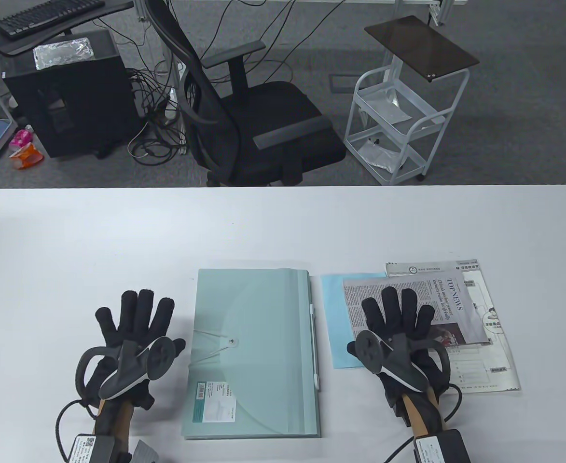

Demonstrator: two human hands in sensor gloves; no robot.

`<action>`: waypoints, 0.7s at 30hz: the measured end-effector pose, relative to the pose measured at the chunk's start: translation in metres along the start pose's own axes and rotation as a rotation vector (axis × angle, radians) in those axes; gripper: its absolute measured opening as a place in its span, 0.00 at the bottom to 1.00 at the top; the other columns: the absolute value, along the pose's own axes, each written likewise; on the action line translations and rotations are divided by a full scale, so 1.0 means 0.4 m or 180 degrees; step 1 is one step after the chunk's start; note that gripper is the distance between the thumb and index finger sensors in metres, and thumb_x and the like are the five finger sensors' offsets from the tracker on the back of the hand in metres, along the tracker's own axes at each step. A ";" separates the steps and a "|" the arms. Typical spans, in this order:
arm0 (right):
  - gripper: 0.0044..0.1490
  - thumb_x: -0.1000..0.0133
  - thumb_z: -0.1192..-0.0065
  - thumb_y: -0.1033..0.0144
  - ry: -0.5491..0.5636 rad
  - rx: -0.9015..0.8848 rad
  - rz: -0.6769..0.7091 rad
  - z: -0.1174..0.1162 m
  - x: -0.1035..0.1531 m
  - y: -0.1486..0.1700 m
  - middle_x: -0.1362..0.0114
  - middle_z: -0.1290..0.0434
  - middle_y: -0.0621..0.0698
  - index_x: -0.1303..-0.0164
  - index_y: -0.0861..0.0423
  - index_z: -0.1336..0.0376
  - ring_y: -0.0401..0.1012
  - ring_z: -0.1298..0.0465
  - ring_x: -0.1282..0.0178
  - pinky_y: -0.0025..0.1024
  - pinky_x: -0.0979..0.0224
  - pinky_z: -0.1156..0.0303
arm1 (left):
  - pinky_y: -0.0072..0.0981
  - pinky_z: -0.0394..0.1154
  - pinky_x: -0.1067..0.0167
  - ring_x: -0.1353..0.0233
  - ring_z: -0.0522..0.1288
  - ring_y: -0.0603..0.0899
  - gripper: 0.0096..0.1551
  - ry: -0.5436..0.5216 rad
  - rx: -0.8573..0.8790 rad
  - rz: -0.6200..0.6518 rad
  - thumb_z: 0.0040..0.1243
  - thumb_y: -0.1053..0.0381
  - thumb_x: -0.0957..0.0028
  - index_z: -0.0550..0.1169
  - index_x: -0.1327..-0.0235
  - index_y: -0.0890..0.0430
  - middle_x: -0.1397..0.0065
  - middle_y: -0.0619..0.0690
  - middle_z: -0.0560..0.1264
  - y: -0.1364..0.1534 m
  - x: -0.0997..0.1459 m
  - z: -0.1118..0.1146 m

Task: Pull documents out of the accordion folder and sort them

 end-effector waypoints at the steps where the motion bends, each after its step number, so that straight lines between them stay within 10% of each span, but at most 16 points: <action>1: 0.56 0.52 0.57 0.33 -0.0003 -0.0013 -0.0001 -0.001 0.000 0.000 0.16 0.68 0.64 0.23 0.51 0.67 0.68 0.69 0.21 0.74 0.26 0.67 | 0.79 0.35 0.27 0.13 0.29 0.70 0.51 0.0005 0.0003 0.0001 0.30 0.25 0.40 0.35 0.12 0.46 0.11 0.57 0.29 0.000 0.000 0.000; 21: 0.56 0.52 0.57 0.34 -0.0124 -0.0006 0.0017 -0.011 0.000 -0.008 0.16 0.68 0.64 0.23 0.51 0.67 0.69 0.68 0.21 0.74 0.26 0.66 | 0.78 0.35 0.27 0.13 0.29 0.69 0.50 0.0024 -0.0021 0.0013 0.30 0.25 0.40 0.36 0.12 0.46 0.10 0.57 0.31 -0.002 -0.001 0.006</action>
Point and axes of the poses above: the tracker on the back of each hand, its own y axis roughly to the little-finger side, its own x axis roughly from the fingertips to the wrist, z = x × y, the point moved 5 cm from there along -x, roughly from the wrist to the fingertips
